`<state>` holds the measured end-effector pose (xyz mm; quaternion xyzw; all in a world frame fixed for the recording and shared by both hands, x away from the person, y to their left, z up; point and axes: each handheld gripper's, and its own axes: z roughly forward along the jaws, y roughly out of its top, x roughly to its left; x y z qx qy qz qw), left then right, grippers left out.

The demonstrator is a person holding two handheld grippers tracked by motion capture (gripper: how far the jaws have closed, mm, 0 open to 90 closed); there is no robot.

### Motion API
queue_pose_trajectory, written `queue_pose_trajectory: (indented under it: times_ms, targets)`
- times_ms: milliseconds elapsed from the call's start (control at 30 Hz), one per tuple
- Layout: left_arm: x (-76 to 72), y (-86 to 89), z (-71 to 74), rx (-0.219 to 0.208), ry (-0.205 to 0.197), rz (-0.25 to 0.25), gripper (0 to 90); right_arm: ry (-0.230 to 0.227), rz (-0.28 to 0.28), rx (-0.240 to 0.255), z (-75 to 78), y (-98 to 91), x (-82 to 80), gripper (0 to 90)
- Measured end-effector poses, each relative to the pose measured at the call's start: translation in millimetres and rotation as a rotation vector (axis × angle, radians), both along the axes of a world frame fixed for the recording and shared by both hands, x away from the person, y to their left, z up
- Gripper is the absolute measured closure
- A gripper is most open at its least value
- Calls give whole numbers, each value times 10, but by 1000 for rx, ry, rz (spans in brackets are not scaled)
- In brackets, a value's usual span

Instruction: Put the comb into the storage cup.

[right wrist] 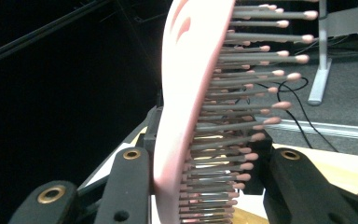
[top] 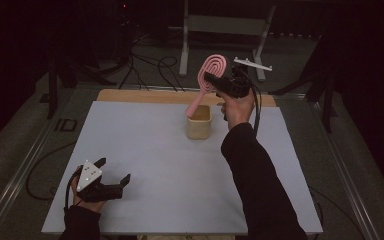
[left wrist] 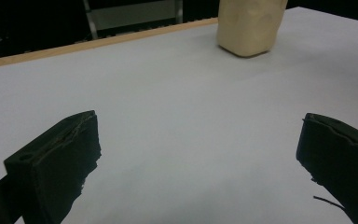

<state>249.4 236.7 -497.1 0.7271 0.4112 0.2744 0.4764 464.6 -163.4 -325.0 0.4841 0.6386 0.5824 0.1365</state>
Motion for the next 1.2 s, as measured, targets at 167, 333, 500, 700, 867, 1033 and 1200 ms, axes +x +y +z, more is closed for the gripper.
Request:
queue_pose_trajectory:
  times_ms: [167,333,500,700,867,1033,1200]
  targets:
    - [-1,3,4,-3,-2,-1,2,-2,-12,-3,0,-33,9,637]
    - [-2,3,5,-4,-3,1,2,-2,-20,-11,-1,-53,11,637]
    - [-2,5,6,-4,-3,2,2,3,-28,-21,-3,-75,13,637]
    - [-2,6,7,-4,-3,3,2,6,-42,-25,-13,-112,25,637]
    - [-2,4,6,-3,-3,4,2,9,-48,-26,-18,-133,30,637]
    - [-2,5,6,-2,-2,6,2,15,-56,-27,-33,-144,40,637]
    - [-2,8,7,-3,-3,6,2,19,-60,-33,-48,-137,48,637]
